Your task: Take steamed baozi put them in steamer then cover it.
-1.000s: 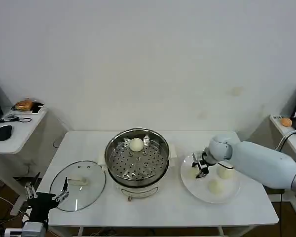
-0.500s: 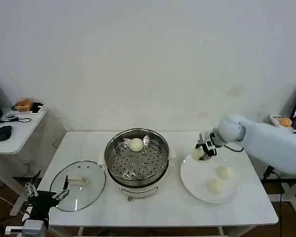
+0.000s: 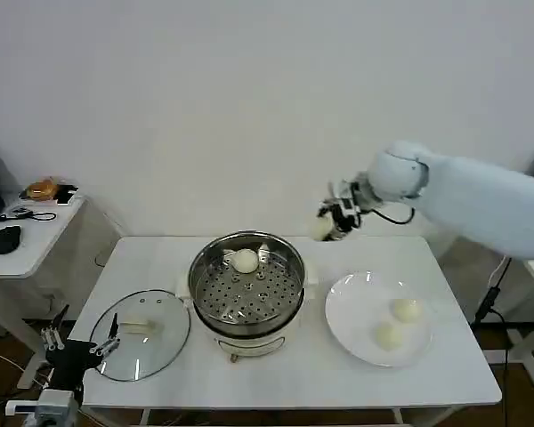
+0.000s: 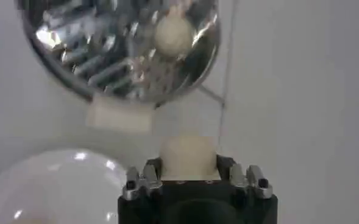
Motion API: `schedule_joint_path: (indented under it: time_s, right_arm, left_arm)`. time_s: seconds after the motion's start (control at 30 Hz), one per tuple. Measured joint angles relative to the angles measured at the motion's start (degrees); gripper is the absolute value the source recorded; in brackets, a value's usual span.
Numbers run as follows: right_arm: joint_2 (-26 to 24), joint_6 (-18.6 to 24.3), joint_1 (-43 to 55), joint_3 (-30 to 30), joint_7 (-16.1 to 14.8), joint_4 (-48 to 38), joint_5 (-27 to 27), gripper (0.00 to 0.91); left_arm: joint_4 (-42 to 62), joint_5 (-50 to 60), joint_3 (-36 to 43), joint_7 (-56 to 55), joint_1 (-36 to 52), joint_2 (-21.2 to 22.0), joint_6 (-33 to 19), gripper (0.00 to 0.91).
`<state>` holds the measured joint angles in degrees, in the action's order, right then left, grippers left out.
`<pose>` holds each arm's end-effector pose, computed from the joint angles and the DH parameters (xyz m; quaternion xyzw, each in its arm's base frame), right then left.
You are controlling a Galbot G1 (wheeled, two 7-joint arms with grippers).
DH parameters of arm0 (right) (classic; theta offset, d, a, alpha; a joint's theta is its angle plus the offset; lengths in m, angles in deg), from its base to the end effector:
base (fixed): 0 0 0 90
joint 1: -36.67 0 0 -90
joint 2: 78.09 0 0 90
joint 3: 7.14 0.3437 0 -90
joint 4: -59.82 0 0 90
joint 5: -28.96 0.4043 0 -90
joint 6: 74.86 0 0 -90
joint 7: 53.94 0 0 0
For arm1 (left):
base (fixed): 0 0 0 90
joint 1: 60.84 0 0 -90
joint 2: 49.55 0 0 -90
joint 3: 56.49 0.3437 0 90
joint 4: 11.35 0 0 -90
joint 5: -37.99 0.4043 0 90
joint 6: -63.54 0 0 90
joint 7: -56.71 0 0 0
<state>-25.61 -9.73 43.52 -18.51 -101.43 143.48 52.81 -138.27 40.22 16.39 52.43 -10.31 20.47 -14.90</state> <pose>0.5535 0.0759 -0.0133 0.4974 -0.6043 0.5785 0.2296 0.1989 0.1239 -0.2444 0.0698 -0.9632 -0.2455 0.0846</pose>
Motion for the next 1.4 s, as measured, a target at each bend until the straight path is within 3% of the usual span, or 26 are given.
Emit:
schedule_joint_path:
  time_s: [0.33,0.6,1.37,1.4]
  right_arm:
    - [12.3,-7.5,0.5,-2.5,4.9,-1.2,10.6,0.615]
    - [19.8,-11.9,-2.2,-3.7,7.7,-4.2,15.2,0.615]
    - [31.4,-14.6,-11.6,-2.6,9.5,-16.7,14.5,0.615]
    - [31.6,-14.7,-11.7,-2.6,9.5,-17.0,14.4,0.705]
  left_arm:
    - [0.0,-0.7,-0.7,0.1,0.8,0.1,0.2,0.907]
    - [0.2,-1.0,-0.6,0.1,1.2,0.6,0.1,0.907]
    - [0.0,-1.0,-0.9,0.1,1.0,0.8,-0.1,0.907]
    - [0.0,-1.0,-0.9,0.1,1.0,0.8,-0.1,0.907]
